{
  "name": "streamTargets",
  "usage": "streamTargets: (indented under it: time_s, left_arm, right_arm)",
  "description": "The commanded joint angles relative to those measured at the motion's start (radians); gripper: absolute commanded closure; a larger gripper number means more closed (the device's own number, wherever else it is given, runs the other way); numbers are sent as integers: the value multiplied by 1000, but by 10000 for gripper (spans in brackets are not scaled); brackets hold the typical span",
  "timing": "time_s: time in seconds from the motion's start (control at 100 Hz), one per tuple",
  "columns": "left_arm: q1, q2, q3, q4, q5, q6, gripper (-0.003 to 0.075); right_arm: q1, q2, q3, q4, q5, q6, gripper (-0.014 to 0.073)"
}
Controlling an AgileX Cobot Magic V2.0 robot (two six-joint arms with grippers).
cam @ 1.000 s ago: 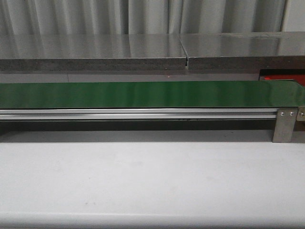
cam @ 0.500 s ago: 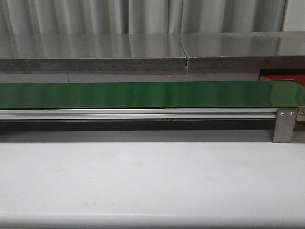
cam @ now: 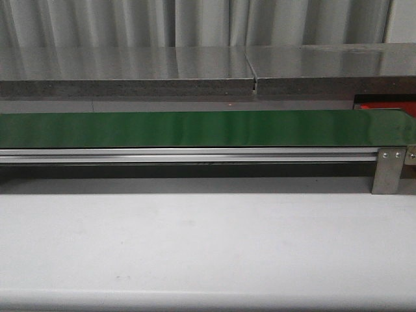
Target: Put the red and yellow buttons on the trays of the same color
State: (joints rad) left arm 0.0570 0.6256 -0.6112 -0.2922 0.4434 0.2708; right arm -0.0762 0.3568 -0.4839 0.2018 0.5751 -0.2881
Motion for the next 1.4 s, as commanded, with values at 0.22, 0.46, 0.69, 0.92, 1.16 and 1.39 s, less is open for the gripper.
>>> streamTargets:
  time_s: [0.22, 0.46, 0.69, 0.92, 1.16, 1.39]
  left_arm:
    - [-7, 1, -25, -14, -76, -1, 739]
    - [-7, 1, -25, -14, -76, -1, 739]
    - [-7, 1, -25, -14, -89, -1, 739]
    - [-7, 7, -25, -14, -63, -1, 686]
    - [-7, 7, -25, -14, -59, -1, 211]
    - [-7, 33, -39, -14, -67, -1, 29]
  right_arm:
    - [0, 5, -25, 8, -75, 1, 711]
    - [0, 5, -25, 8, -75, 1, 711]
    - [0, 5, -25, 8, -75, 1, 711]
    - [0, 5, -25, 8, -75, 1, 711]
    - [0, 5, -25, 8, -75, 1, 711]
    - [0, 5, -25, 8, -75, 1, 711]
